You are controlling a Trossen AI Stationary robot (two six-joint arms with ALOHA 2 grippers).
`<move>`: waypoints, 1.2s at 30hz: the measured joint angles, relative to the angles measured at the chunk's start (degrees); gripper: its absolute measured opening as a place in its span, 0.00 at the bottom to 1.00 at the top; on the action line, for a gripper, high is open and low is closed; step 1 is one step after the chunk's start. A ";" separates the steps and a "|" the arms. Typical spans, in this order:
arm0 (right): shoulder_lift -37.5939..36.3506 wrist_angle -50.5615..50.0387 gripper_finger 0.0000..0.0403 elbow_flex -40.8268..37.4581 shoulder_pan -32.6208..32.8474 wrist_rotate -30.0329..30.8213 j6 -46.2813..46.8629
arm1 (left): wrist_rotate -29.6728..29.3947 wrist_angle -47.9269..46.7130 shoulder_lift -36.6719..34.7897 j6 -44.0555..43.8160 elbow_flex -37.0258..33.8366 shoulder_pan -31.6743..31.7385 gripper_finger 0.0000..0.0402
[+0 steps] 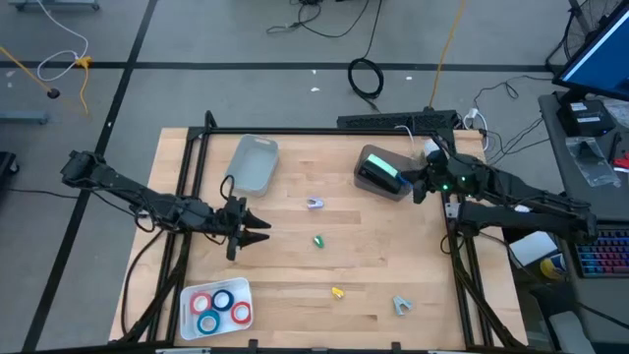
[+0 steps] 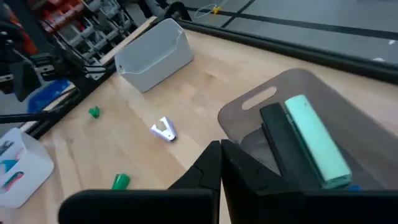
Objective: Pick and place Stapler, Stapler remover, tape
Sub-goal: Put the left green small stapler into the black bin
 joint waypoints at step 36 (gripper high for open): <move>-24.37 16.29 0.00 -24.33 0.59 -3.13 -2.77 | 7.15 -77.77 8.45 -29.42 38.37 0.39 0.44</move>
